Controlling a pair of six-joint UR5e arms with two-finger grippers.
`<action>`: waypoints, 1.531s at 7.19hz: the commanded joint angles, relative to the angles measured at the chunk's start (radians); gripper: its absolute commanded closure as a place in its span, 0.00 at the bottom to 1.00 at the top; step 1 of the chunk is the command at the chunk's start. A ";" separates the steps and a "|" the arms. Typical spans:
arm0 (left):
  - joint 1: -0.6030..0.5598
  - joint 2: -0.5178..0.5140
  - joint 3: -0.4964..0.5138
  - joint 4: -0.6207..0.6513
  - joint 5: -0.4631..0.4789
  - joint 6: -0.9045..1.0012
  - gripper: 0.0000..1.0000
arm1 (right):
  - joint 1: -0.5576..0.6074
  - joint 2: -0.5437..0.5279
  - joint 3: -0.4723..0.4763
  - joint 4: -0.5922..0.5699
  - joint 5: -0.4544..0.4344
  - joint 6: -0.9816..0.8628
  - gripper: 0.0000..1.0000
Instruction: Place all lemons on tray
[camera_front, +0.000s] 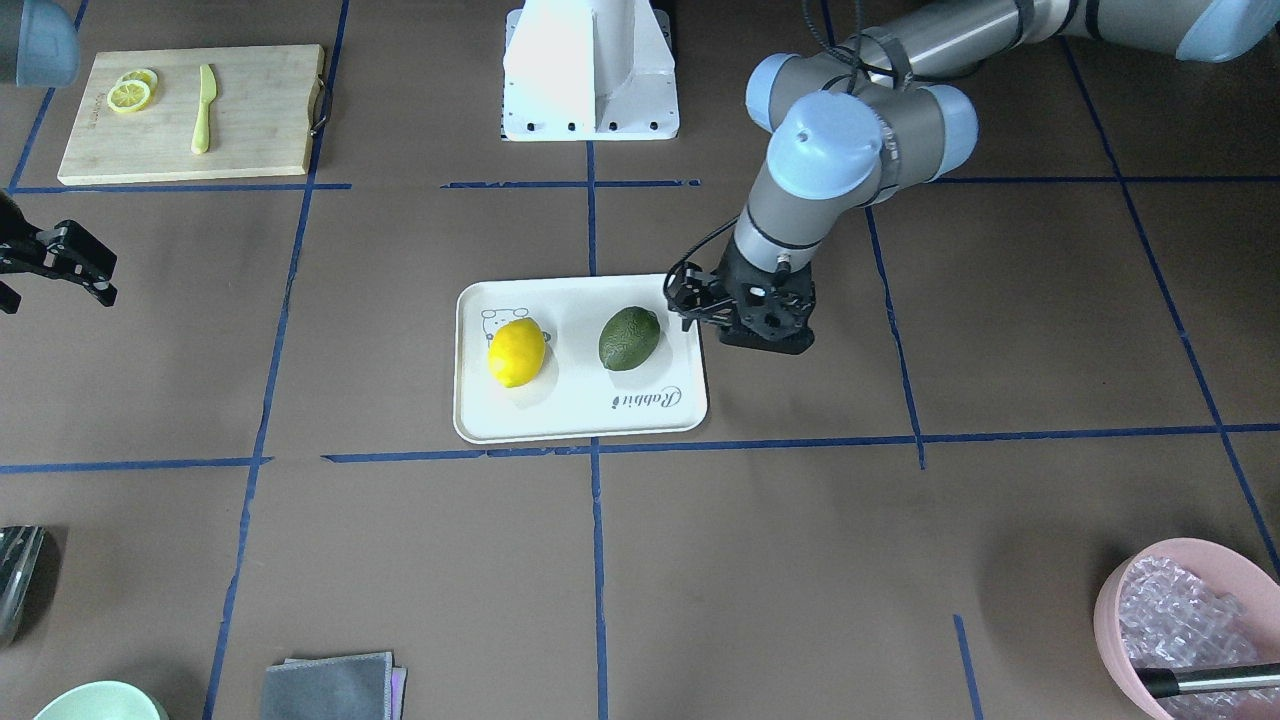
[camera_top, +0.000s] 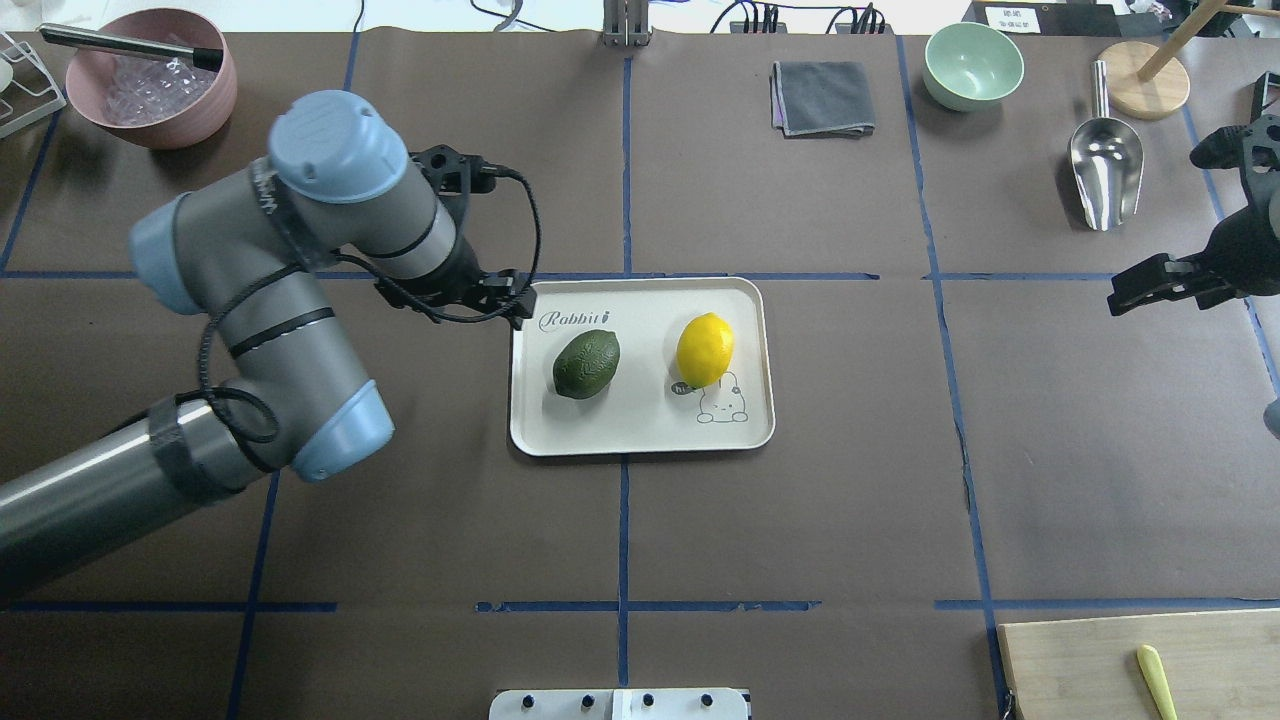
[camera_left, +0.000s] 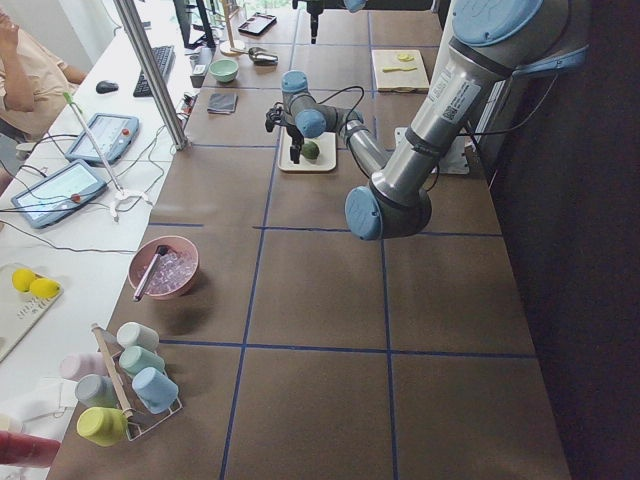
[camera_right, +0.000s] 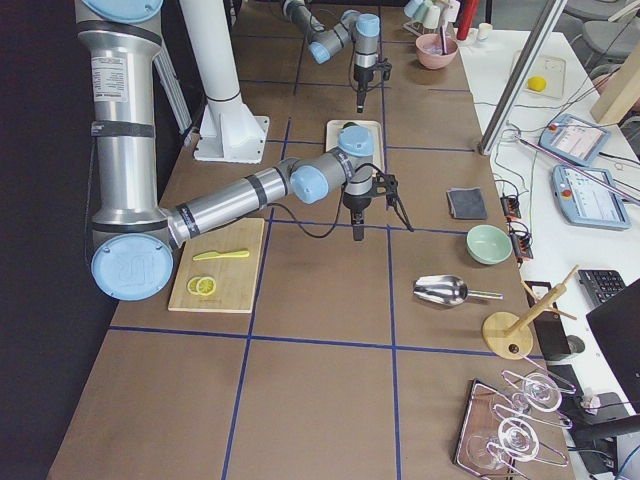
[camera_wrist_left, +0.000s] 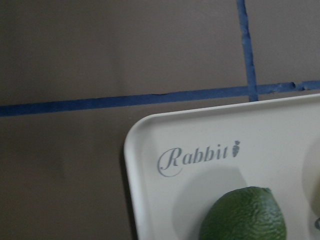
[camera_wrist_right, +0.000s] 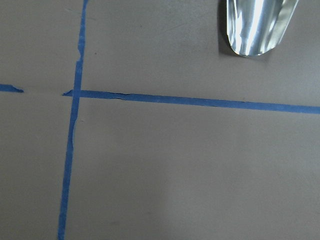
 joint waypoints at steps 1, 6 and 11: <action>-0.159 0.245 -0.092 -0.001 -0.083 0.308 0.00 | 0.101 -0.052 -0.018 -0.004 0.092 -0.139 0.00; -0.678 0.470 -0.048 0.239 -0.175 1.054 0.00 | 0.177 -0.060 -0.102 -0.004 0.097 -0.286 0.00; -0.799 0.539 -0.040 0.335 -0.323 1.156 0.00 | 0.241 -0.061 -0.190 -0.002 0.099 -0.377 0.00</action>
